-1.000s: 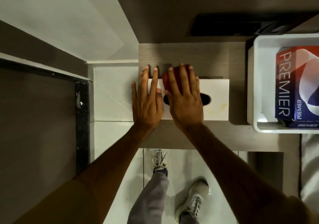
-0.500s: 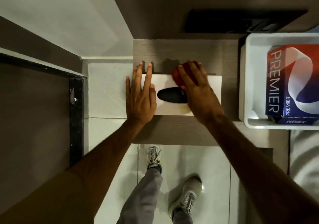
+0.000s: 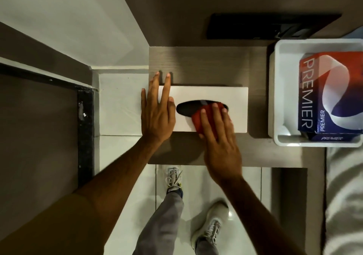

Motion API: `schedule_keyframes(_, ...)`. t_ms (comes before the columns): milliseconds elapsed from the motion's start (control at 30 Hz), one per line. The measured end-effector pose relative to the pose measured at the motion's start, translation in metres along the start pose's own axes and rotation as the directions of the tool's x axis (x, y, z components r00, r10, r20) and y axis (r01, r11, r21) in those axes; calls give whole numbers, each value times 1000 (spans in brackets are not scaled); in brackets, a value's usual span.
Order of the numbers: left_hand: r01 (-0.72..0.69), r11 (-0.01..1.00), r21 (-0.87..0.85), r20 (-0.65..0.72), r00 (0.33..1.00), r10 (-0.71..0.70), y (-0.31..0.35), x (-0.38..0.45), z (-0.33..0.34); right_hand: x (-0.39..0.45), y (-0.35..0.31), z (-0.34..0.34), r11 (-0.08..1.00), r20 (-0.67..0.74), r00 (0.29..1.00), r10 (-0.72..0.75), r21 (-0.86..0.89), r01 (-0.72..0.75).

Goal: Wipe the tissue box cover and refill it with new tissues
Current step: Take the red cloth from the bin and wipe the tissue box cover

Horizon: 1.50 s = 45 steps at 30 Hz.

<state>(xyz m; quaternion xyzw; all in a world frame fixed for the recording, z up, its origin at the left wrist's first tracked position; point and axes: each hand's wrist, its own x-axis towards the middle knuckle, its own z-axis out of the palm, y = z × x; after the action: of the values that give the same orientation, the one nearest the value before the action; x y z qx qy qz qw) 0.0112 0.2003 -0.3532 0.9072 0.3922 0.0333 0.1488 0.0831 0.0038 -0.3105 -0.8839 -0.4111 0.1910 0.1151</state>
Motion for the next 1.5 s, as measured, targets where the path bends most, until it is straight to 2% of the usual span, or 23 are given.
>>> schedule_keyframes(100,4,1000,-4,22,1000,-4,7,-11,4,-15,22,-12,983,-30,985,167,76,-165)
schedule_keyframes(200,9,1000,-15,12,1000,-8,9,-3,3,8,-11,-1,930,-82,931,357,125,-346)
schedule_keyframes(233,5,1000,-16,13,1000,-5,6,2,1,17,-28,5,937,-88,938,335,134,-323)
schedule_keyframes(300,-1,1000,-15,13,1000,2,-1,9,-3,22,-50,15,986,-84,987,135,107,-126)
schedule_keyframes(367,-2,1000,-19,17,1000,3,-3,7,-3,12,-37,12,997,-15,998,-63,47,64)
schedule_keyframes(400,-4,1000,-22,18,1000,4,-2,4,-1,6,-20,7,994,13,995,-98,41,97)
schedule_keyframes(467,-5,1000,-29,18,1000,5,4,-2,3,-5,13,-7,999,18,999,-27,44,26)
schedule_keyframes(533,-6,999,-33,17,1000,7,6,-2,4,-5,27,-15,989,-40,991,127,87,-123)
schedule_keyframes(633,-7,999,-38,17,1000,7,4,3,1,9,-6,-5,934,-96,936,340,148,-324)
schedule_keyframes(700,-5,1000,-25,15,1000,5,2,3,0,13,-33,6,960,-84,961,263,120,-253)
schedule_keyframes(800,2,1000,-9,15,1000,-2,-3,-1,1,0,-27,13,998,-8,1000,-7,68,8)
schedule_keyframes(867,4,1000,-16,27,1000,-3,-1,-6,2,-10,-6,2,998,21,999,-26,63,25)
schedule_keyframes(933,-1,1000,-28,38,999,2,4,-7,3,-8,8,-13,984,-3,990,141,106,-140)
schedule_keyframes(1000,-10,999,-43,43,999,11,9,-3,3,16,7,-20,917,-63,929,364,197,-346)
schedule_keyframes(1067,1,999,-44,40,999,1,9,2,1,53,-9,-18,889,-105,897,429,222,-400)
schedule_keyframes(1133,14,999,-37,39,999,-12,6,5,-1,84,-33,-12,932,-89,938,336,173,-318)
schedule_keyframes(1200,11,999,-42,45,999,-9,3,4,-2,96,-45,-7,991,-40,992,121,67,-119)
schedule_keyframes(1267,13,999,-33,50,999,-12,-1,2,-3,94,-34,-7,997,11,997,-81,-14,81)
schedule_keyframes(1300,18,1000,-20,52,999,-17,-2,0,-3,90,-22,-9,993,25,993,-120,-20,120)
schedule_keyframes(1333,21,1000,-13,51,998,-20,-1,0,-3,87,-10,-13,996,23,995,-92,-4,92)
schedule_keyframes(1400,14,1000,-16,44,999,-13,3,0,-3,84,0,-21,986,-30,988,152,75,-149)
schedule_keyframes(1467,7,1000,-26,40,999,-6,5,3,-5,92,-17,-22,923,-71,925,374,129,-364)
schedule_keyframes(1500,8,1000,-25,40,999,-7,3,3,-5,96,-33,-20,917,-66,920,387,130,-376)
